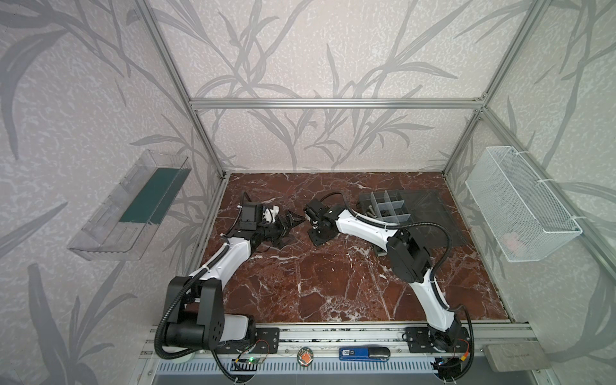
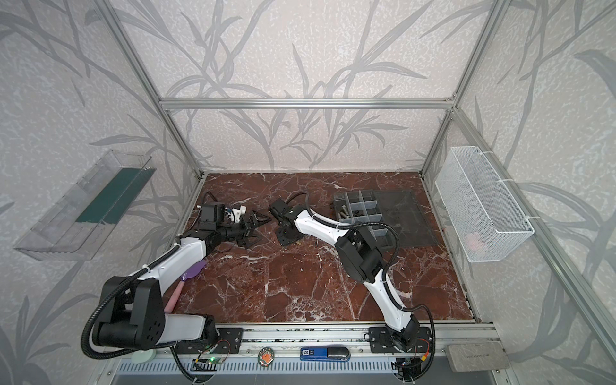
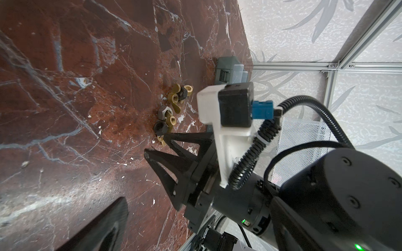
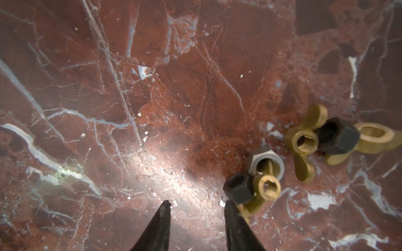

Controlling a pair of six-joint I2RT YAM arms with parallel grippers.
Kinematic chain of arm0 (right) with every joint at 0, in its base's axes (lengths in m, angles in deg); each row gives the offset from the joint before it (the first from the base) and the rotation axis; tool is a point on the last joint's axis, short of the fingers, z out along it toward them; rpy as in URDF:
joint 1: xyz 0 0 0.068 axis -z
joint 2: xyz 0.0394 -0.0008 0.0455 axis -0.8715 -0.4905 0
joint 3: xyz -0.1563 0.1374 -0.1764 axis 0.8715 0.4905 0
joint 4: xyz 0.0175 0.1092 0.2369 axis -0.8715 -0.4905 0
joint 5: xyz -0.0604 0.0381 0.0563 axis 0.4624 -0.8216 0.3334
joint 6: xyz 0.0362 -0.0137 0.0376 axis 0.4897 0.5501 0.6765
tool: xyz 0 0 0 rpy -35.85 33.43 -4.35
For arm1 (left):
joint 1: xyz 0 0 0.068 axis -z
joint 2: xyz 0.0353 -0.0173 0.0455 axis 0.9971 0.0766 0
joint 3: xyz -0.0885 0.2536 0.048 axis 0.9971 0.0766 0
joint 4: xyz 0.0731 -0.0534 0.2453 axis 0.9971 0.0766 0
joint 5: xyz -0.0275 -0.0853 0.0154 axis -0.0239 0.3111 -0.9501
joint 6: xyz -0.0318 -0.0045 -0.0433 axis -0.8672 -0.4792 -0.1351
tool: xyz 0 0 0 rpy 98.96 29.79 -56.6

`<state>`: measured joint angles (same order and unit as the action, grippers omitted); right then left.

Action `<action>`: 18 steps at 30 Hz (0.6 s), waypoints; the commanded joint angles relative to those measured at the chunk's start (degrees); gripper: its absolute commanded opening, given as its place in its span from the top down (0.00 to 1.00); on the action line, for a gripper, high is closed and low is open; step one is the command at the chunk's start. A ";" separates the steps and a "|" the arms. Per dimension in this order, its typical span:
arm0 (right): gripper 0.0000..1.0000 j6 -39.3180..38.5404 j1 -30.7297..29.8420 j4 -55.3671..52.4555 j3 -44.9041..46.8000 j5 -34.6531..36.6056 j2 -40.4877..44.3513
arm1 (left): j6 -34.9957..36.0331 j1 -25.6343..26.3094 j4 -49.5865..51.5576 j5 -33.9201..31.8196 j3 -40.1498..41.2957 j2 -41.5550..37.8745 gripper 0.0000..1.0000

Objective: Sort the screws and nuts into containers
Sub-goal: Rotate the nut at the center of the table.

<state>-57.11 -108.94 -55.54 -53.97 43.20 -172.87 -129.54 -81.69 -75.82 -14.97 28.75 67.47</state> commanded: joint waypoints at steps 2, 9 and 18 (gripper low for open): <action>0.58 -0.19 0.63 -2.33 -3.12 1.46 -2.40 | -0.12 -0.32 -0.96 1.17 0.77 -1.55 0.01; 0.58 -1.65 1.46 -4.40 -3.49 4.19 -2.11 | 0.25 -0.30 -0.43 1.09 0.64 -1.41 0.00; 0.58 -2.22 2.78 -3.42 -0.30 4.99 1.47 | -0.13 -0.15 -0.99 0.82 0.42 -0.96 0.01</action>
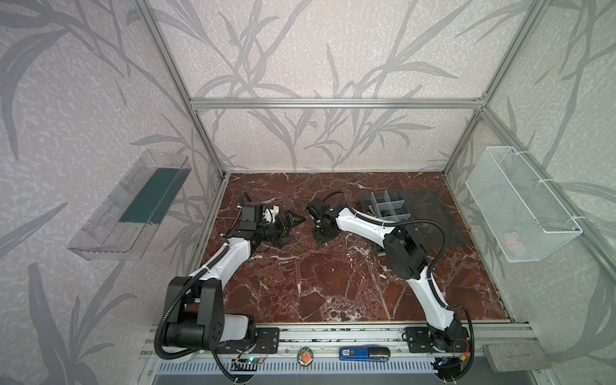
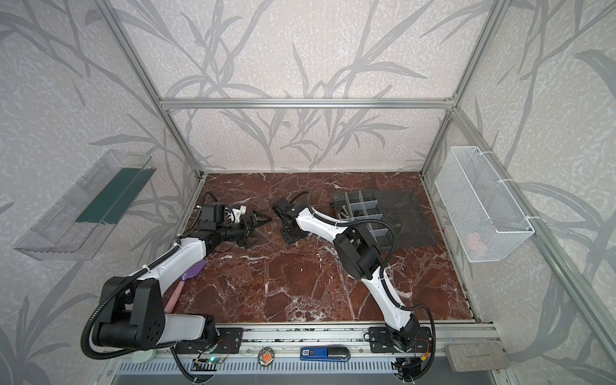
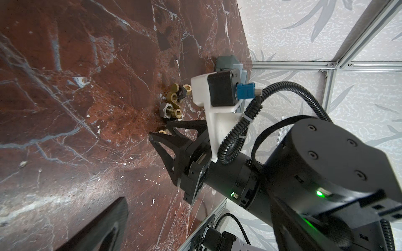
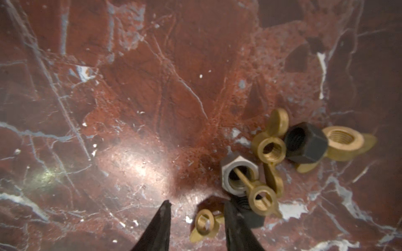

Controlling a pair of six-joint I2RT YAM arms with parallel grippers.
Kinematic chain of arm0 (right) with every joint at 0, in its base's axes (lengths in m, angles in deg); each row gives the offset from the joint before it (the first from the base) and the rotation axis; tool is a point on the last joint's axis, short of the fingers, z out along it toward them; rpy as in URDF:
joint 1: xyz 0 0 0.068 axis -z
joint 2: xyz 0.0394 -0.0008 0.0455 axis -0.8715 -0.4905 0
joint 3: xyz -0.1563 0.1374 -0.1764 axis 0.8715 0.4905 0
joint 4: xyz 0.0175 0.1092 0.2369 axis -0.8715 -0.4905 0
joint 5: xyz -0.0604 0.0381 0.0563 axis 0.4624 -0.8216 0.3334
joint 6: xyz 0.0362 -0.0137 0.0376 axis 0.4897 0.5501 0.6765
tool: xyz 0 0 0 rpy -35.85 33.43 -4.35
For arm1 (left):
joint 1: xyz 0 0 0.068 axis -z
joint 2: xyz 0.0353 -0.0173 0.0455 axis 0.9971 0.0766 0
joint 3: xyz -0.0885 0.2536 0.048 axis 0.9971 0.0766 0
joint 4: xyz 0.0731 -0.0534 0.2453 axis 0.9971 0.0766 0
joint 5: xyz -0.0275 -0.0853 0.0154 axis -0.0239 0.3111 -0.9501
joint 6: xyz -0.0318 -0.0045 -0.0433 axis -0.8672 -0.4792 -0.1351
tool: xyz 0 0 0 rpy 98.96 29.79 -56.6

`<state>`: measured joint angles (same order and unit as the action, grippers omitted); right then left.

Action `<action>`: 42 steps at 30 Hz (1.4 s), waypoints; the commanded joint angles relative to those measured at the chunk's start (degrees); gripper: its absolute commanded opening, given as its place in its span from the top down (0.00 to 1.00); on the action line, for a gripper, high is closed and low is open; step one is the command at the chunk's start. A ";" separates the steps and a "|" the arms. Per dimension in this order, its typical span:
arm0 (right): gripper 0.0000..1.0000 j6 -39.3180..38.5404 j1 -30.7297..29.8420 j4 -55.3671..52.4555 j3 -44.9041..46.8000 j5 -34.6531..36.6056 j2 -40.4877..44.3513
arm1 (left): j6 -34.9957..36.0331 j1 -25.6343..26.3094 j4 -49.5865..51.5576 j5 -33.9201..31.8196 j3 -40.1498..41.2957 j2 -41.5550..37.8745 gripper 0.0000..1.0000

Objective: Sort the screws and nuts into containers
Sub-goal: Rotate the nut at the center of the table, then pick up the nut from the center of the table.

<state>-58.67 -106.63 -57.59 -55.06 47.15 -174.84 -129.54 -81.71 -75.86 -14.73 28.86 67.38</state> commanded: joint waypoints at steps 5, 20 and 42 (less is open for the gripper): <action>0.58 -0.54 1.17 -1.02 2.28 1.66 4.57 | -0.05 0.39 -0.86 0.58 0.09 -0.83 0.01; 0.59 -1.11 4.93 0.63 5.72 2.49 5.79 | -0.10 2.62 -0.85 -0.38 -1.32 0.34 0.01; 0.62 -1.64 5.46 1.59 4.06 -1.16 1.70 | 0.81 3.31 1.04 -1.26 -2.62 0.55 0.01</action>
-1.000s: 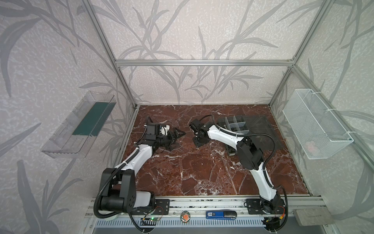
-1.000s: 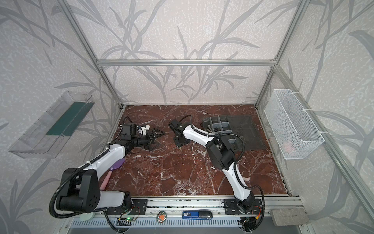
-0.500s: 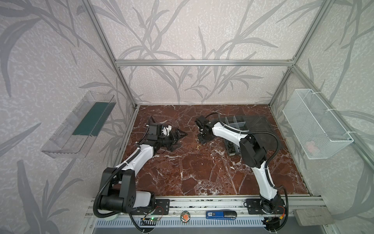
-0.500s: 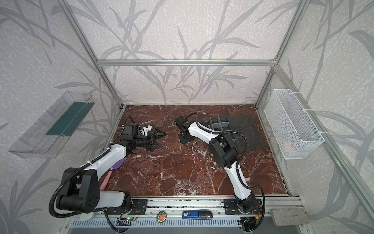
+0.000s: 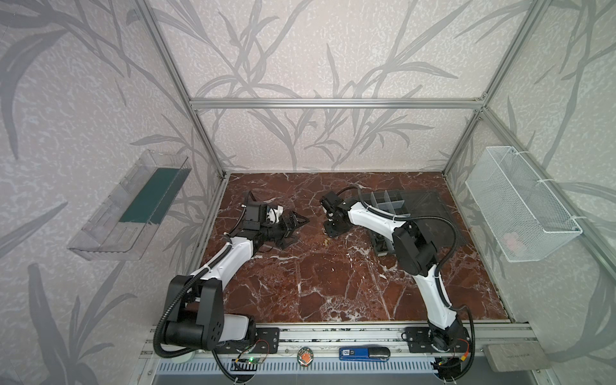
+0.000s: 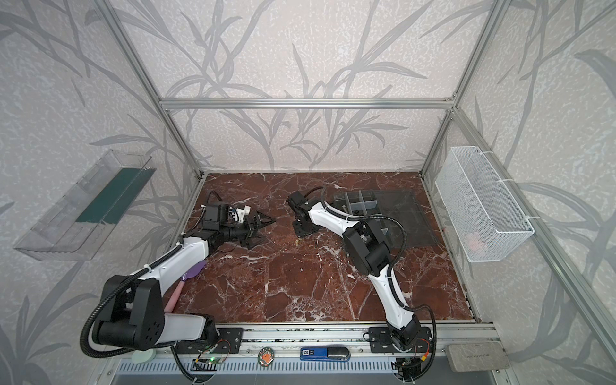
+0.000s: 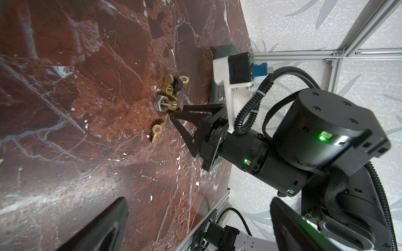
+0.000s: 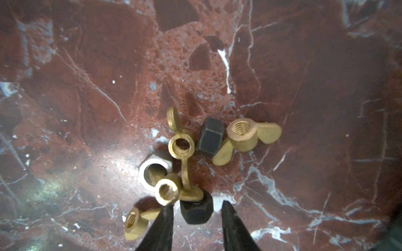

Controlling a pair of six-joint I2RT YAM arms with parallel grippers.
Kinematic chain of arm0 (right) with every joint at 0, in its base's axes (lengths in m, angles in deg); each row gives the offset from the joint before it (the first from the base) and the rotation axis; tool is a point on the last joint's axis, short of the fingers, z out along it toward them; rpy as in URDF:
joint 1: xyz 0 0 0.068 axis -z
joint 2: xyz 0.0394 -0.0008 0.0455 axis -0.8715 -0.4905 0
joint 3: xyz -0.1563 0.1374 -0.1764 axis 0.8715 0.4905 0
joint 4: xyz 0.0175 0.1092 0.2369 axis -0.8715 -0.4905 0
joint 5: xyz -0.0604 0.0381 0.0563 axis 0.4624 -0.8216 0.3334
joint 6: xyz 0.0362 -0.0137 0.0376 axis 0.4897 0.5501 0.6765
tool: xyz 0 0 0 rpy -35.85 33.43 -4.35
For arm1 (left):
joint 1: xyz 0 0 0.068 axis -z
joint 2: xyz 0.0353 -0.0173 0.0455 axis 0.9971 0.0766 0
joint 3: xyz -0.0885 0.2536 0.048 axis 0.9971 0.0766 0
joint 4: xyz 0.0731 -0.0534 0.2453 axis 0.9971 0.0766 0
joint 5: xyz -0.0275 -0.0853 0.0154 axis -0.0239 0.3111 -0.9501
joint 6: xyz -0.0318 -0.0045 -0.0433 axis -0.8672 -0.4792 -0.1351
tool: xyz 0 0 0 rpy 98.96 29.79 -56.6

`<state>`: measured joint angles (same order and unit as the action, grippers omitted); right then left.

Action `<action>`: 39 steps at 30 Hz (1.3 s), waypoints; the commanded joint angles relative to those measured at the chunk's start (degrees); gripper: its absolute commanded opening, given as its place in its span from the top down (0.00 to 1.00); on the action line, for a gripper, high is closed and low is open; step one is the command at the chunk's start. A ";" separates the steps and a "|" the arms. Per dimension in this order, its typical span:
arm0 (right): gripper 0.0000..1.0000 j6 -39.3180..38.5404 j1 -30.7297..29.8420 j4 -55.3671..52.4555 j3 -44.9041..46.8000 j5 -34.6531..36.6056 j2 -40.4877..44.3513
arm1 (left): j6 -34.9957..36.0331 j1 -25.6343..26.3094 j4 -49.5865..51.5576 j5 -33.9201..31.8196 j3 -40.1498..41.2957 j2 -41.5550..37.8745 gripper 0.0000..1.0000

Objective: Sort the screws and nuts into containers
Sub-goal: Pick up the nut from the center of the table.

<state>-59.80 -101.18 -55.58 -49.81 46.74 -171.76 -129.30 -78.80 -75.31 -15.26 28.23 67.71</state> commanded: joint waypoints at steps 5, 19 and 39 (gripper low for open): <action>0.64 -0.50 0.12 -0.52 -1.12 -0.84 -1.67 | 0.72 0.40 0.67 -0.74 -2.00 0.27 0.00; 0.75 -1.15 0.45 -0.82 -1.92 -1.10 -1.85 | 1.04 0.55 1.33 -0.98 -2.52 0.22 0.01; 0.77 -3.08 11.22 -2.05 7.77 3.31 18.89 | 1.26 8.82 2.38 -3.29 -14.40 8.07 0.00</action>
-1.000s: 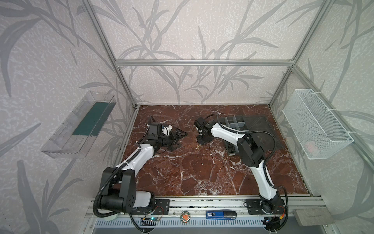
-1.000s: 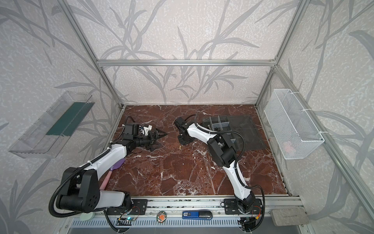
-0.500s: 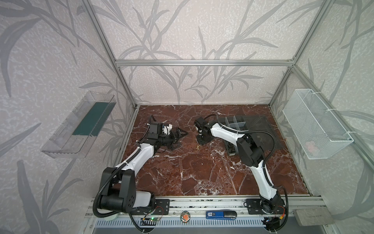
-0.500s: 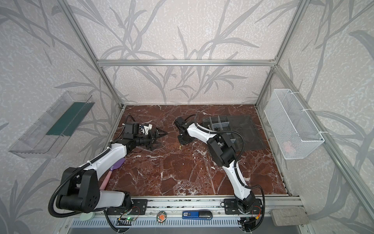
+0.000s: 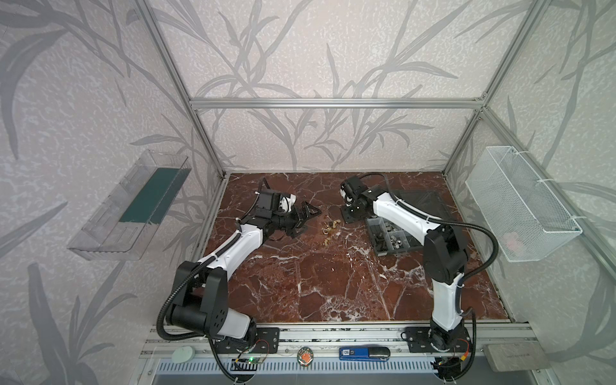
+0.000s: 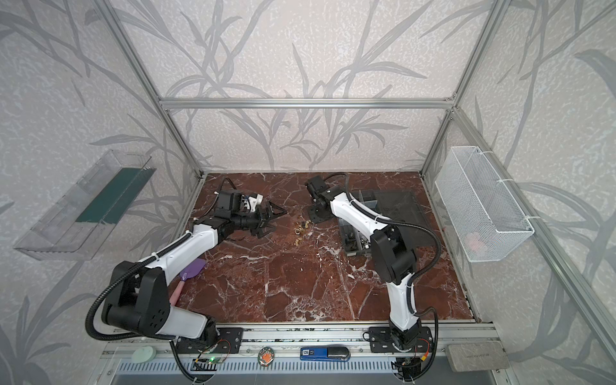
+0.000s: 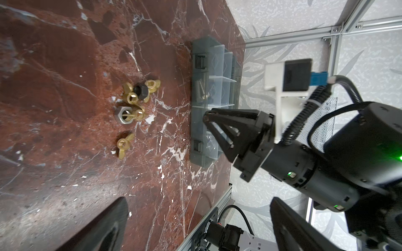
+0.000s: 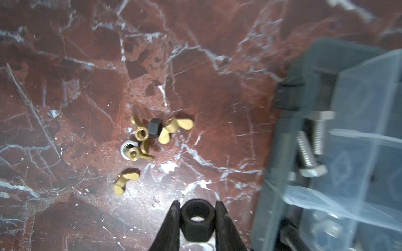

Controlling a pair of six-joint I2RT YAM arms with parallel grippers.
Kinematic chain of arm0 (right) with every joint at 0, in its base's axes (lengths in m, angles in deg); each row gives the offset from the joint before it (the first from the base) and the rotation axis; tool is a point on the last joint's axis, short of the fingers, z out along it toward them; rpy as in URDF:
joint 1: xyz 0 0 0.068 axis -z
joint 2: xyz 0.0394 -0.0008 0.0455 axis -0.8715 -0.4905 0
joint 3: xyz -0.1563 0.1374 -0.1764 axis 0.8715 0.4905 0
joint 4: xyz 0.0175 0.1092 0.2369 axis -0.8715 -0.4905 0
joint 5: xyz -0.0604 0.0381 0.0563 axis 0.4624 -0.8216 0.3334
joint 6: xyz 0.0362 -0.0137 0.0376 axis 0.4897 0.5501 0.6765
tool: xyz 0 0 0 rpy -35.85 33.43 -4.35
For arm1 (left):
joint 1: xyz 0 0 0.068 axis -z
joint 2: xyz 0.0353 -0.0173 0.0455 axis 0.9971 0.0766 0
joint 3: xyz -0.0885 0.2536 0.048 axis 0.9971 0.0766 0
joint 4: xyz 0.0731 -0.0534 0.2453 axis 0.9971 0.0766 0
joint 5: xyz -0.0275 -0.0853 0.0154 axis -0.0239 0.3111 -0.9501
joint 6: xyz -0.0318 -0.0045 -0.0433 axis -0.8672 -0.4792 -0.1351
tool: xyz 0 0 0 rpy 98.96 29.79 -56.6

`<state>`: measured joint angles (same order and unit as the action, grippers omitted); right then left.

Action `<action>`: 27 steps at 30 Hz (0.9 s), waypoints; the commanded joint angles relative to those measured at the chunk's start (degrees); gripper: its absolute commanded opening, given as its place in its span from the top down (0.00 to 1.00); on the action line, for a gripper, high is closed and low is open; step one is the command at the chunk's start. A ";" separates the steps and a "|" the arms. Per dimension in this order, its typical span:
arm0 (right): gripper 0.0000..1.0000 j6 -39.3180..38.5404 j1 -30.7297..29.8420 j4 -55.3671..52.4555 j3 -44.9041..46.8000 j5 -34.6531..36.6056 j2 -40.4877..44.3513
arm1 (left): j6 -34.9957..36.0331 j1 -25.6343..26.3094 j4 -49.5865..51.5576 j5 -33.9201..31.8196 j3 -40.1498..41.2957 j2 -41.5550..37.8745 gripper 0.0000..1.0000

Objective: Sort the screws and nuts into containers
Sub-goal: Pick up the nut from the center of the table, then place the nut into the container.

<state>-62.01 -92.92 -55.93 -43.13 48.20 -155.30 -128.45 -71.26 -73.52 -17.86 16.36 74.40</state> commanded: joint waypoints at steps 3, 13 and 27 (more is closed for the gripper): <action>0.77 -1.08 7.22 -1.96 1.12 1.24 2.97 | 0.42 2.90 0.58 -1.02 -5.09 3.25 0.00; 0.77 -1.63 17.79 -1.51 -0.68 0.40 -2.12 | -0.41 6.20 0.24 -1.38 -9.12 7.46 0.01; 0.75 -1.83 20.56 -1.35 -3.39 -1.24 -8.66 | -0.29 6.31 0.71 -1.48 -9.74 8.98 0.00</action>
<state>-63.26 -72.49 -56.37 -44.26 47.92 -163.52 -128.73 -65.05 -73.56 -19.21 8.56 82.71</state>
